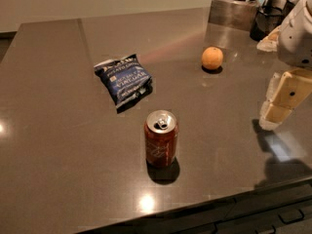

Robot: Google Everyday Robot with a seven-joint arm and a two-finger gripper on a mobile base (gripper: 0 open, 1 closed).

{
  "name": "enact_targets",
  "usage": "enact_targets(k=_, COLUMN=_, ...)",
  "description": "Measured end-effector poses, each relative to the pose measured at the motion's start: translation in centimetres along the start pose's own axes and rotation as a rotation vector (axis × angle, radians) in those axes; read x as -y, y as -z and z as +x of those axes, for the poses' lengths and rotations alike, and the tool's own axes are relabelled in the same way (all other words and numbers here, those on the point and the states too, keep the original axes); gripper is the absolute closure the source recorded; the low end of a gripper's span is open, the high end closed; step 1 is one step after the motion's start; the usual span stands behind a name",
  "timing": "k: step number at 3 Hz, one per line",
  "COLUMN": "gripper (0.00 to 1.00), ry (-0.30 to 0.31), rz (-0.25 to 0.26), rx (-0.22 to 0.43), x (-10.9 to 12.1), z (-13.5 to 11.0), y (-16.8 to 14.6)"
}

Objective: Move coke can near orange

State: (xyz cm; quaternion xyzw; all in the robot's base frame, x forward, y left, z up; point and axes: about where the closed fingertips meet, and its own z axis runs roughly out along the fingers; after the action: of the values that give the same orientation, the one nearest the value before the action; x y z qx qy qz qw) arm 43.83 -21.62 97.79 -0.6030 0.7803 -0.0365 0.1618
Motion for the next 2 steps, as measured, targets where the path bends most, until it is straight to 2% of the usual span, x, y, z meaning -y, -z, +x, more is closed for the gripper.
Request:
enact_targets(k=1, gripper=0.0, ry=0.001, rz=-0.004, rx=0.009, x=-0.1, z=-0.2, y=-0.1)
enact_targets(k=2, gripper=0.0, ry=0.005, rz=-0.043, rx=0.075, x=-1.2, z=-1.2, y=-1.3)
